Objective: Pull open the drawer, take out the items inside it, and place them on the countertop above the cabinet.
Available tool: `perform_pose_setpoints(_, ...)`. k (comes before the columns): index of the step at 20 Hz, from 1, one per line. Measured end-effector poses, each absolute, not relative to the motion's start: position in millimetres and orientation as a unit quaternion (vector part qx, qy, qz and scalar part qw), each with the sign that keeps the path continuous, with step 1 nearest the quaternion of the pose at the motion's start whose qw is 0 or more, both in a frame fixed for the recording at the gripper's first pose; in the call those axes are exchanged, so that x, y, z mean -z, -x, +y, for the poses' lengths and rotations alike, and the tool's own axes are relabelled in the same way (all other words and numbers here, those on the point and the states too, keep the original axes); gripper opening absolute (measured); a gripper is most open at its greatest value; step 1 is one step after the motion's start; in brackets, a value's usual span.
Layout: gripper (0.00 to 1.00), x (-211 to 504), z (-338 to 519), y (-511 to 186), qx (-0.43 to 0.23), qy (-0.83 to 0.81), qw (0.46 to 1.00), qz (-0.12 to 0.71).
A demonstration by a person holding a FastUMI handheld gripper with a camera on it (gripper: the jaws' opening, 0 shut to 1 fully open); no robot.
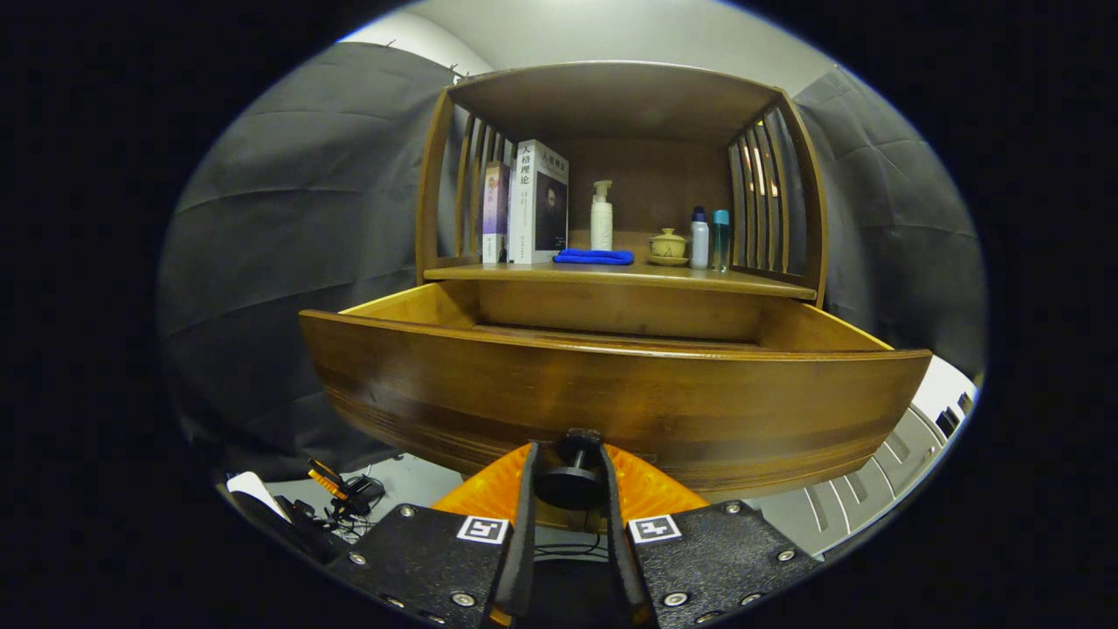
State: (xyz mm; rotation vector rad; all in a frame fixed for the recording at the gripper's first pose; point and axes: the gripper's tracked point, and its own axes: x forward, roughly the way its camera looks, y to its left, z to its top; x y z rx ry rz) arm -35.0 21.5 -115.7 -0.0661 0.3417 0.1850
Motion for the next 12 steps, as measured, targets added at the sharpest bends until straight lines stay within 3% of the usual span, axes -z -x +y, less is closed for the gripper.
perform_pose_setpoints(4,0.36,115,22,38,-0.094,0.038,0.982,0.161)
perform_pose_setpoints(6,0.43,107,22,39,-0.095,0.029,0.984,0.151)
perform_pose_setpoints(12,0.81,43,29,36,-0.106,0.034,0.991,0.079)
